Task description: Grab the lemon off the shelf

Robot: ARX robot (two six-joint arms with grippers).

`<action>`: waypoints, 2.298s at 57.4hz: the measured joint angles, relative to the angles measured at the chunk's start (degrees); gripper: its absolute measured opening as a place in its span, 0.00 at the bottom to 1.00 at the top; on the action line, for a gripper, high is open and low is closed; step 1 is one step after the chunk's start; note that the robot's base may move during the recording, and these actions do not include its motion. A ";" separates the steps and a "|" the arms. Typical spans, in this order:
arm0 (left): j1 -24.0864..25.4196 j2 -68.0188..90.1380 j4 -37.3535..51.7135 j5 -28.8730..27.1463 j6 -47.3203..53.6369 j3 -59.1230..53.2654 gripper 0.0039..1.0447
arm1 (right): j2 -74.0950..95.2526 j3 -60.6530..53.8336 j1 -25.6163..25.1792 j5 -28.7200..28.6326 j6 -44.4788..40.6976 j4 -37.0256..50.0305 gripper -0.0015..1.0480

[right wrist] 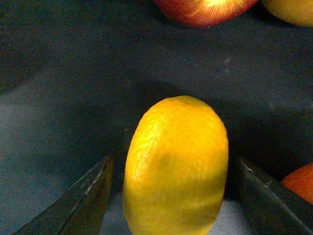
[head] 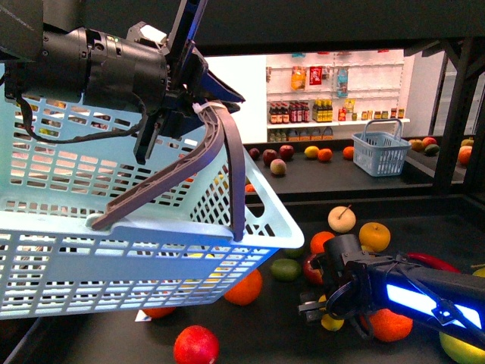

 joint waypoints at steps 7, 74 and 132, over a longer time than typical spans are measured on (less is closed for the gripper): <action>0.00 0.00 0.00 0.00 0.00 0.00 0.07 | 0.00 0.11 -0.04 0.24 -0.22 -0.26 0.52; 0.02 0.02 0.00 -0.02 0.00 0.00 0.07 | -48.46 -59.28 -6.54 -10.58 5.27 29.14 0.39; 0.00 0.02 0.00 -0.02 -0.02 0.00 0.07 | -79.25 -87.17 8.57 -26.93 20.06 35.41 0.39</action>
